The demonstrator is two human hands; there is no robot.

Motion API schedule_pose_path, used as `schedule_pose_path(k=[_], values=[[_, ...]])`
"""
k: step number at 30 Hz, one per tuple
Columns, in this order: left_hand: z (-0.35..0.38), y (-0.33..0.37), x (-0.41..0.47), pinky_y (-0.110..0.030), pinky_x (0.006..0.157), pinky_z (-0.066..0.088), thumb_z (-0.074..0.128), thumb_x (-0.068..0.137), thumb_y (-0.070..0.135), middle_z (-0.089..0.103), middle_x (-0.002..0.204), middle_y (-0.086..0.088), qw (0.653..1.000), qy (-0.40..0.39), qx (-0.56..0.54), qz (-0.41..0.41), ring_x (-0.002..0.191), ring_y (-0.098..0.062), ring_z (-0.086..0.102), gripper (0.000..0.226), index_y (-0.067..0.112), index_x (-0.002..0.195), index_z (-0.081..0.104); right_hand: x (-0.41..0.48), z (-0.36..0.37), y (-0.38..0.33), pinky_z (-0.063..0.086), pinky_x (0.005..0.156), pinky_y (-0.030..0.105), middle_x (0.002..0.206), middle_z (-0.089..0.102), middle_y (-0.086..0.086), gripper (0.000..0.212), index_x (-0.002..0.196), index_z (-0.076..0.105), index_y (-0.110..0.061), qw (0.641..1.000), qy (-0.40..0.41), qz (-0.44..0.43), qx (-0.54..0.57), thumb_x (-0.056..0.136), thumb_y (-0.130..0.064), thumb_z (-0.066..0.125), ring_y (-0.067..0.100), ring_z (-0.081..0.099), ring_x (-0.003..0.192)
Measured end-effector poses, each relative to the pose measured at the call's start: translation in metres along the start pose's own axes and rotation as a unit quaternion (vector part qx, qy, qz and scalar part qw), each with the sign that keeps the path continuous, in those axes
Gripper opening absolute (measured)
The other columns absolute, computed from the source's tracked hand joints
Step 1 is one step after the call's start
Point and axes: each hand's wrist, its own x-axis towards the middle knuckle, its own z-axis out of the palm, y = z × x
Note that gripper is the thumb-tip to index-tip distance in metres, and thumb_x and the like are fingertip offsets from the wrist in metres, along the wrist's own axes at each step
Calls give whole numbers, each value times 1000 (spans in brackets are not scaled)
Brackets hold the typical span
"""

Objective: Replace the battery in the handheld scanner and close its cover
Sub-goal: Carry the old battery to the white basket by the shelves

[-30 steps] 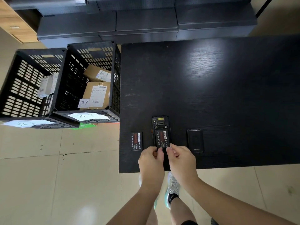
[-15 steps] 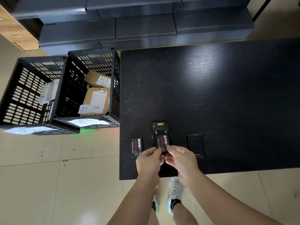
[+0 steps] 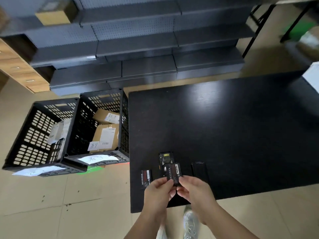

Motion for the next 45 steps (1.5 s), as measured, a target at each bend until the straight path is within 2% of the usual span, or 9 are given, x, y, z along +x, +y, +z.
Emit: schedule_pose_path(k=[5,11,15,23,26,30,34,40,45], values=[[17,35,-51,-37,79,58,66,89,0,77,89,-18,997,-57,25,41,83,-29,73,11,1,100,68,-54,-12,-36,60,79,40,89,77,18,12,102,69,-1,999,-6,-46,23,90,-4,66,30,74,82],[74,49,-92,-39,81,59,67,88,1,77,88,-17,978,-150,100,102,88,-31,74,9,3,96,71,-102,-58,-65,59,83,41,93,77,18,13,103,69,0,985,53,-128,105,91,-4,65,34,74,90],[131,36,-117,-37,78,58,68,88,2,77,90,-16,955,-232,154,105,87,-31,75,10,3,98,71,-128,-115,-71,59,76,36,93,77,18,14,103,69,1,964,119,-174,160,90,-5,66,28,74,83],[271,-20,-186,-53,97,52,69,87,8,75,100,-21,890,-377,240,92,97,-37,71,19,1,105,69,-178,-256,-84,57,75,32,91,78,15,12,102,68,2,910,207,-250,258,93,-2,61,21,73,76],[326,-47,-210,-46,96,54,69,87,10,76,101,-18,869,-410,259,95,98,-35,72,21,2,106,70,-193,-314,-94,57,76,31,84,78,10,10,94,70,-2,894,227,-278,270,94,-1,60,17,73,73],[390,-77,-236,-33,83,56,67,90,7,77,97,-14,856,-434,262,97,91,-27,74,15,4,105,68,-199,-384,-106,57,85,40,92,77,17,13,103,67,4,871,261,-292,297,92,-2,63,23,73,78],[440,-98,-243,-31,79,56,68,90,7,77,98,-15,855,-434,270,90,88,-24,74,16,5,105,68,-197,-433,-119,58,82,38,92,77,16,10,99,69,2,863,275,-295,302,92,-3,63,23,73,79],[511,-109,-228,-32,80,56,67,90,6,77,98,-15,857,-433,270,79,89,-24,74,18,2,107,68,-164,-489,-150,57,83,39,95,77,18,14,102,68,2,860,286,-286,311,90,-5,66,29,73,86],[584,-105,-190,-44,91,56,68,88,5,75,99,-21,868,-424,249,69,95,-35,72,18,0,105,67,-112,-532,-200,57,71,31,89,77,16,11,99,67,2,868,287,-276,296,91,-3,65,24,74,77]])
